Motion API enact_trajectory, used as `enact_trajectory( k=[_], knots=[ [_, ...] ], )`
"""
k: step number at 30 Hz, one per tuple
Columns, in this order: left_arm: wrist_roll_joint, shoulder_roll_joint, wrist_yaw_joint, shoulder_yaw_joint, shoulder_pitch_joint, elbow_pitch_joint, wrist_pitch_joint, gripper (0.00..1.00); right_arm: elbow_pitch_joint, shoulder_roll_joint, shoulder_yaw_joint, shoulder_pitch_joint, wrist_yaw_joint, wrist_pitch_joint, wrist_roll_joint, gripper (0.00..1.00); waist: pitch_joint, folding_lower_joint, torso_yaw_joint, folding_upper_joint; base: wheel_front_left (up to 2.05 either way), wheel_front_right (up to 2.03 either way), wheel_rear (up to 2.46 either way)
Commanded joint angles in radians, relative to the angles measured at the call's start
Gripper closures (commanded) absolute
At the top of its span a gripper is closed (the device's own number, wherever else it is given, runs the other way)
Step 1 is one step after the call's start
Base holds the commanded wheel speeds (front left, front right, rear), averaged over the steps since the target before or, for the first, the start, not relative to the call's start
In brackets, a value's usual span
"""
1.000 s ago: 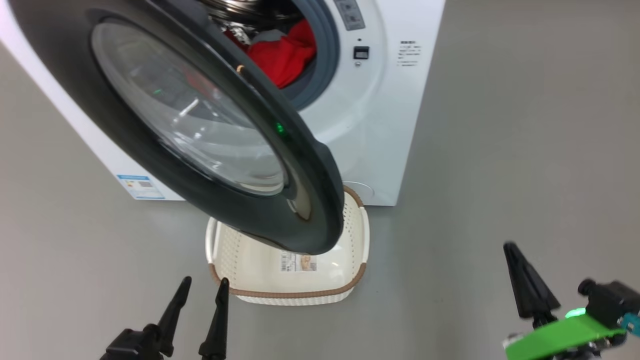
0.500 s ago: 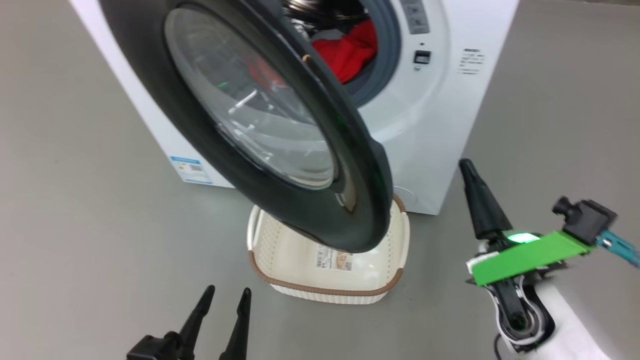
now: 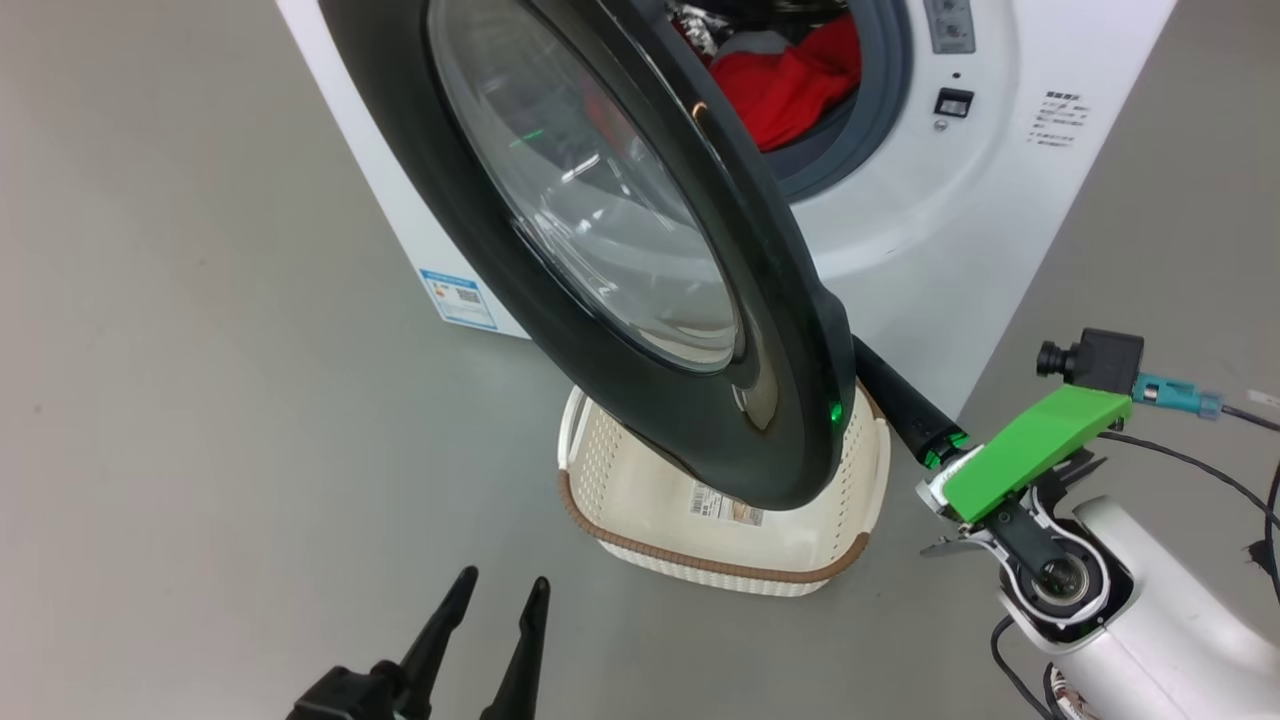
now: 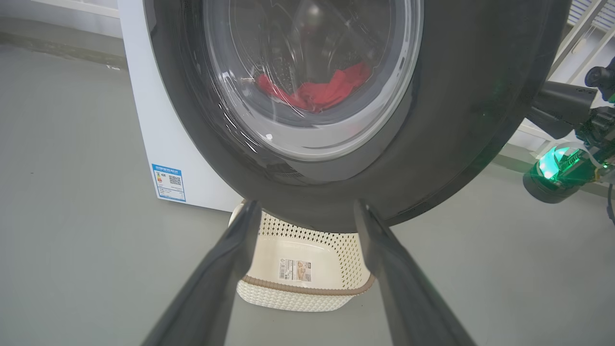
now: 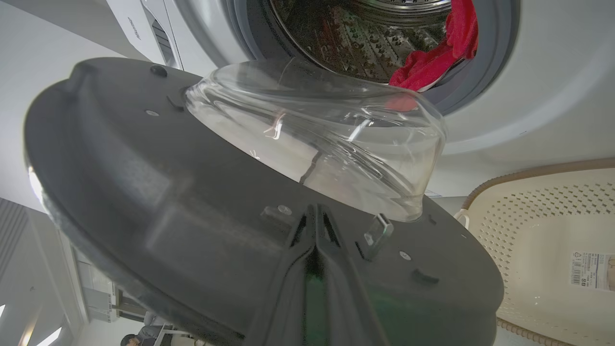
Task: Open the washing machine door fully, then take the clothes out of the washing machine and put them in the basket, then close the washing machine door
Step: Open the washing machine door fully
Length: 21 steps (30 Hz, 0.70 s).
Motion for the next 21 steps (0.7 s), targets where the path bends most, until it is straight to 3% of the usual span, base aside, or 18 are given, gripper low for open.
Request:
enact_trajectory(
  k=[1, 8, 21],
  knots=[
    [-0.009, 0.01, 0.003, 0.021, -0.038, -0.03, -0.012, 0.0, -0.027, 0.007, 0.017, -0.023, 0.008, 0.033, 0.032, 1.0, 0.013, 0.0, 0.013, -0.0001, 0.0, 0.0, 0.0],
    [-0.013, 0.01, 0.003, 0.01, -0.043, -0.034, -0.012, 0.0, -0.049, 0.018, 0.05, -0.013, 0.008, 0.112, 0.041, 1.0, 0.014, 0.0, 0.028, -0.0001, 0.0, 0.0, 0.0],
    [-0.026, 0.01, 0.021, 0.01, -0.028, -0.034, -0.012, 0.0, -0.075, 0.072, 0.128, 0.018, 0.008, 0.16, 0.018, 1.0, -0.017, 0.0, 0.101, -0.0001, 0.0, 0.0, 0.0]
  ],
)
